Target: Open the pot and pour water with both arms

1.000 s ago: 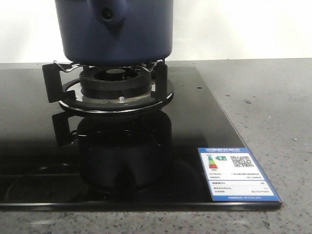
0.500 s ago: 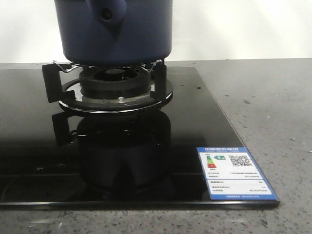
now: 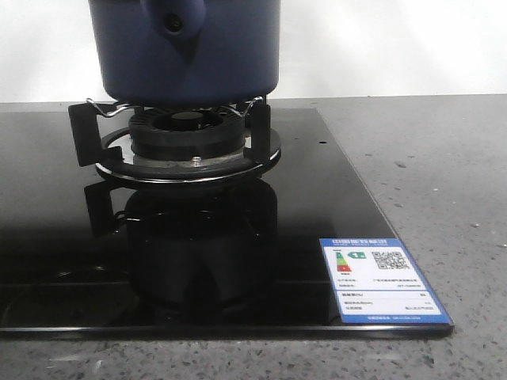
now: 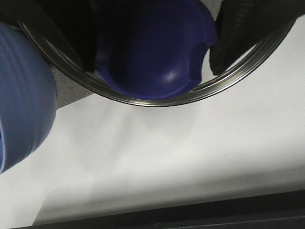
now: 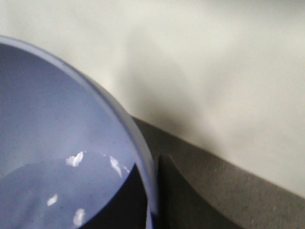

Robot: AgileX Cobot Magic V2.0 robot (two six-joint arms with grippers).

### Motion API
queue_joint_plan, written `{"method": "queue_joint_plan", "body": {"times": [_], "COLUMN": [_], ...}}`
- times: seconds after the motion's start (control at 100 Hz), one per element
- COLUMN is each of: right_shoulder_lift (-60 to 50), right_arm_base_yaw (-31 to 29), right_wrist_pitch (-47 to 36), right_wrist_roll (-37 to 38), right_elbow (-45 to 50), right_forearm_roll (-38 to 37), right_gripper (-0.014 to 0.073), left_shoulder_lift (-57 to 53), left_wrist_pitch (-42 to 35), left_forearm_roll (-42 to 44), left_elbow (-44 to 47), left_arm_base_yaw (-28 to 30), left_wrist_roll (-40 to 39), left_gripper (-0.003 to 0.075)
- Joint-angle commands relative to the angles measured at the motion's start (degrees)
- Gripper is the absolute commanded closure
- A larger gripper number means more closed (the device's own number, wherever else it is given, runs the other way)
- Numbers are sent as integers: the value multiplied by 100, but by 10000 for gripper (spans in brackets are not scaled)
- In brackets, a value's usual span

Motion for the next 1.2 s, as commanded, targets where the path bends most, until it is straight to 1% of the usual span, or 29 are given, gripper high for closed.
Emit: {"method": "queue_joint_plan", "body": {"times": [0.0, 0.27, 0.36, 0.5, 0.57, 0.83, 0.89, 1.09, 1.19], "right_shoulder_lift": [-517, -834, -848, -848, -848, -848, -848, -848, -848], "right_arm_base_yaw": [42, 35, 35, 51, 51, 51, 51, 82, 143], "right_wrist_pitch": [-1232, -3357, -4079, -4914, -5086, -5138, -5258, -6607, -7334], "right_wrist_roll": [-177, -195, -195, -195, -195, -195, -195, -195, -195], "right_elbow": [215, 1559, 1864, 2180, 2223, 2223, 2252, 2813, 3130], "right_forearm_roll": [49, -260, -272, -326, -379, -393, -393, -393, -554], "right_gripper": [651, 657, 657, 657, 657, 657, 657, 657, 657], "left_shoulder_lift": [-191, -191, -191, -191, -191, -191, -191, -191, -191], "left_wrist_pitch": [-208, -198, -198, -198, -198, -198, -198, -198, -198], "left_forearm_roll": [-496, -518, -530, -530, -530, -530, -530, -530, -530], "left_elbow": [-227, -227, -227, -227, -227, -227, -227, -227, -227], "left_arm_base_yaw": [19, 19, 19, 19, 19, 19, 19, 19, 19], "left_wrist_roll": [-72, -72, -72, -72, -72, -72, -72, -72, -72], "left_gripper": [374, 374, 374, 374, 374, 374, 374, 374, 374]}}
